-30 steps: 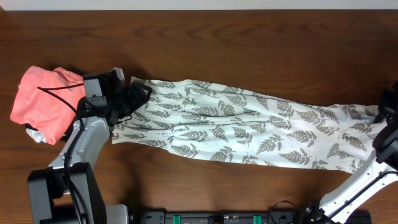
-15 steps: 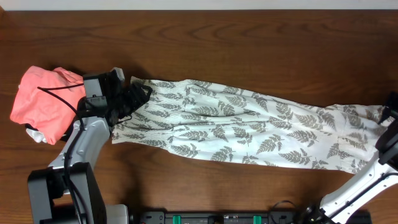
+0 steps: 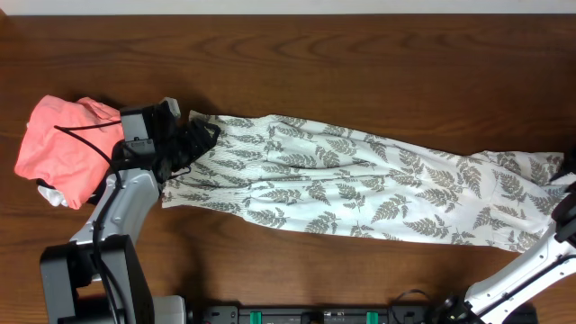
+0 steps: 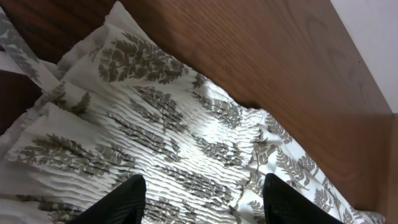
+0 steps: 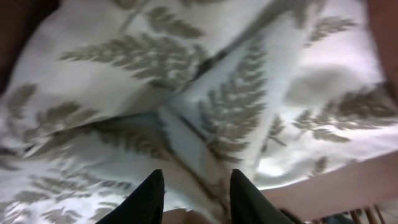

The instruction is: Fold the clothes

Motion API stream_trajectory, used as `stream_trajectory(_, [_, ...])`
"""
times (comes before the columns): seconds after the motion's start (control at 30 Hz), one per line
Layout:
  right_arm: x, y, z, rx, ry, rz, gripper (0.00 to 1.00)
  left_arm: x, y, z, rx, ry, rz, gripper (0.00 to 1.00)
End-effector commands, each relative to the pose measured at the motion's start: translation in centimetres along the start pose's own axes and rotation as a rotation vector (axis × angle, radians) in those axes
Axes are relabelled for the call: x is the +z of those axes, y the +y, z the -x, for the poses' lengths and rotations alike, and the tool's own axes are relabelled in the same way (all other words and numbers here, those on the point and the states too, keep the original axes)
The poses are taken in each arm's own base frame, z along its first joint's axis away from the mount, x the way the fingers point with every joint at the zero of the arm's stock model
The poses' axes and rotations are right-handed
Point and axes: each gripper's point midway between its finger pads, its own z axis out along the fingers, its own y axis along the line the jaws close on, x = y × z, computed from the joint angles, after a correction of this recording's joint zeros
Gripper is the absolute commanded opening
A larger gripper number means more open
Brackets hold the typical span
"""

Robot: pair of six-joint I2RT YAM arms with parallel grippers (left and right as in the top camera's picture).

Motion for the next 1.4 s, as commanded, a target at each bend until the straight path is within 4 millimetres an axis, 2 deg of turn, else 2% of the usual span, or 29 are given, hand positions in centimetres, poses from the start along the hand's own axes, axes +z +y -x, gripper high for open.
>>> stream_trajectory(0.0, [-0.6,2.6,-0.5,-0.066,-0.005,0.089,0.36,-0.4,-0.2,0.9,0.008,-0.026,0.004,0.61])
stream_trajectory(0.17, [-0.1,4.7,-1.1,-0.126,0.016,0.090,0.39,-0.4,-0.2,0.9,0.008,-0.026,0.004,0.61])
stream_trajectory(0.27, [1.1,6.4,-1.5,-0.182,0.032,0.096,0.40,-0.4,-0.2,0.9,0.008,-0.026,0.004,0.61])
stream_trajectory(0.33, [1.6,8.5,-1.7,-0.254,0.031,0.167,0.39,-0.4,-0.2,0.9,0.008,-0.027,0.004,0.61])
stream_trajectory(0.37, [1.7,10.5,-1.9,-0.321,0.024,0.245,0.39,-0.4,-0.2,0.9,0.010,-0.029,0.002,0.61])
stream_trajectory(0.47, [0.9,14.4,-2.5,-0.470,-0.008,0.421,0.41,-0.5,-0.4,1.2,0.024,-0.039,-0.004,0.62])
stream_trajectory(0.53, [0.3,16.0,-2.9,-0.528,-0.021,0.492,0.42,-0.5,-0.6,1.5,0.032,-0.051,-0.011,0.66])
stream_trajectory(0.77, [0.5,17.4,-3.6,-0.581,-0.012,0.491,0.42,-0.4,-2.5,3.5,0.052,-0.138,-0.071,0.67])
stream_trajectory(0.97, [0.7,18.4,-4.2,-0.618,-0.004,0.479,0.42,0.7,-3.0,4.4,-0.026,-0.190,-0.073,0.67])
stream_trajectory(1.17, [0.8,18.7,-4.4,-0.627,0.002,0.471,0.42,2.0,-0.9,4.4,-0.186,-0.208,0.006,0.67])
stream_trajectory(1.37, [0.8,18.7,-4.4,-0.628,0.000,0.470,0.42,1.9,0.3,5.1,-0.202,-0.257,0.065,0.67])
